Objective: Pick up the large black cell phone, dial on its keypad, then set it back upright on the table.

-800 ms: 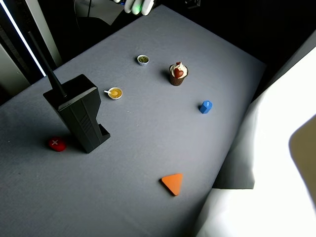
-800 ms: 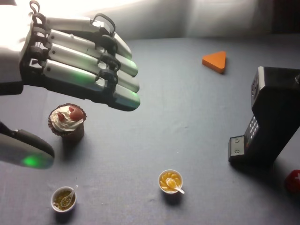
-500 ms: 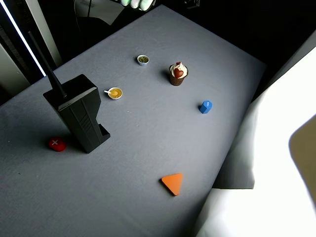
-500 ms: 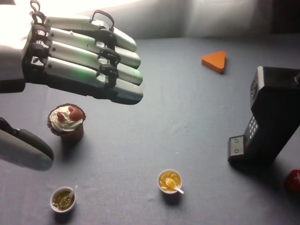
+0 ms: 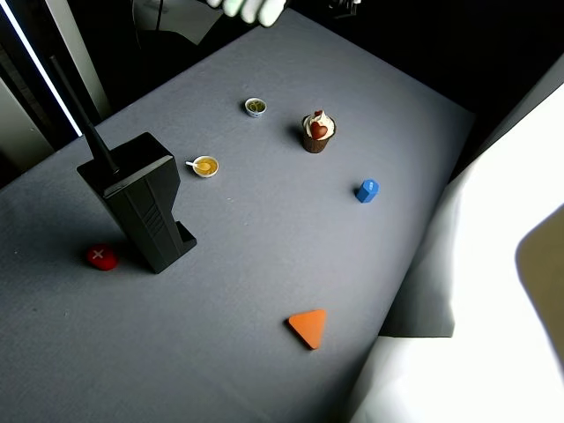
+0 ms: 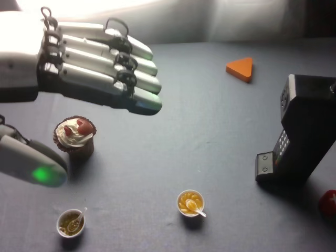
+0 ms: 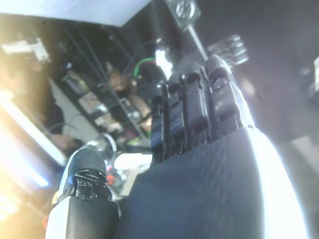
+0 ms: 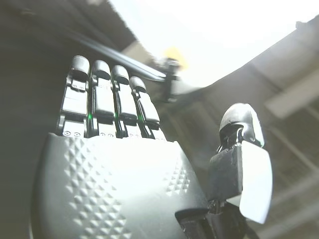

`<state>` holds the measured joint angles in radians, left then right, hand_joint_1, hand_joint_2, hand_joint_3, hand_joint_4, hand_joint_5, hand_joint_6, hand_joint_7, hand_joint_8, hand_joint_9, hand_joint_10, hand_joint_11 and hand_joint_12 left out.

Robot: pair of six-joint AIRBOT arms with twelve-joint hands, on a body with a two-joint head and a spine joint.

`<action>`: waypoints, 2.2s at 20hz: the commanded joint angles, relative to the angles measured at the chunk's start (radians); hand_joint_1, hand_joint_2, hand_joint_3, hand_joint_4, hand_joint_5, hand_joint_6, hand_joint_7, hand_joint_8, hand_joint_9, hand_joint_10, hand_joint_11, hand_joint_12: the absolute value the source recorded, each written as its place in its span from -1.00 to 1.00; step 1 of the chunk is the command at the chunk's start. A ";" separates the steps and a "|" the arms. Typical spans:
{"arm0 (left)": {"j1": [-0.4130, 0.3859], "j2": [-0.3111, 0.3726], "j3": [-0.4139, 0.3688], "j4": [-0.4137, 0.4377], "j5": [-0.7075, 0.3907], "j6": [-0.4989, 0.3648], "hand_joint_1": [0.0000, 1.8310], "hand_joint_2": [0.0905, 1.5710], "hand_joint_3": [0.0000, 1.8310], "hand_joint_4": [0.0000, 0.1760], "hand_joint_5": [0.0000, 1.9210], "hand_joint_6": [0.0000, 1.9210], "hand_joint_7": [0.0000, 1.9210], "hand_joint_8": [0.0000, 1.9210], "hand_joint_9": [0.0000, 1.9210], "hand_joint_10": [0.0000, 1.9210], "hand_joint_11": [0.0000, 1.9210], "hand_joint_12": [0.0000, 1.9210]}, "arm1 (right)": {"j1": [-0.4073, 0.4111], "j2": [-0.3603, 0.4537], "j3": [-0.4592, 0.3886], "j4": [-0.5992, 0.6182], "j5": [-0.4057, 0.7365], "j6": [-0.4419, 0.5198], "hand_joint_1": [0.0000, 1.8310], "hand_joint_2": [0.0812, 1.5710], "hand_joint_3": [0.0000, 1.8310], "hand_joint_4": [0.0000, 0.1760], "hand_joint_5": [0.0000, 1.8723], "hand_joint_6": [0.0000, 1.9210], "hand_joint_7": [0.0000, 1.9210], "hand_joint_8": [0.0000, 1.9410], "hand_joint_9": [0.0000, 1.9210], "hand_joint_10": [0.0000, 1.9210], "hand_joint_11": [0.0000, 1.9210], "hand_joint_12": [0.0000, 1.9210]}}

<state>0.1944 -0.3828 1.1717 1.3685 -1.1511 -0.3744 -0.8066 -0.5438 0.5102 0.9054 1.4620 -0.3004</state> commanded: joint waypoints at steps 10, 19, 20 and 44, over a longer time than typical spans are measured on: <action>-0.028 0.005 0.008 -0.170 -0.053 0.034 -1.00 0.58 -1.00 -1.00 -0.72 -1.00 -0.72 -1.00 -0.80 -1.00 -1.00 -0.63 | 0.037 0.000 -0.044 -0.096 0.014 0.144 -0.46 0.14 -1.00 -1.00 -0.99 -1.00 -0.91 -1.00 -0.90 -1.00 -1.00 -0.80; 0.000 -0.020 0.007 -0.150 -0.094 0.020 -0.99 0.58 -1.00 -1.00 -0.72 -1.00 -0.72 -1.00 -0.80 -1.00 -1.00 -0.62 | 0.050 -0.005 -0.052 -0.162 0.058 0.155 -0.27 0.15 -1.00 -1.00 -1.00 -1.00 -1.00 -1.00 -1.00 -1.00 -1.00 -1.00; 0.000 -0.023 0.007 -0.150 -0.093 0.013 -1.00 0.58 -1.00 -1.00 -0.72 -1.00 -0.71 -0.99 -0.79 -0.99 -1.00 -0.62 | 0.051 -0.005 -0.050 -0.165 0.062 0.156 -0.23 0.15 -1.00 -1.00 -1.00 -1.00 -1.00 -1.00 -1.00 -1.00 -1.00 -1.00; 0.044 -0.041 -0.014 -0.192 -0.166 -0.018 -0.99 0.57 -1.00 -1.00 -0.73 -1.00 -0.75 -1.00 -0.79 -1.00 -1.00 -0.62 | 0.122 -0.019 -0.061 -0.253 0.116 0.168 -0.40 0.17 -1.00 -1.00 -1.00 -1.00 -1.00 -1.00 -1.00 -1.00 -0.98 -0.99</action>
<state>0.2546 -0.4278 1.1622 1.2770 -1.2579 -0.3904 -0.7006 -0.5724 0.4465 0.6964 1.4601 -0.1452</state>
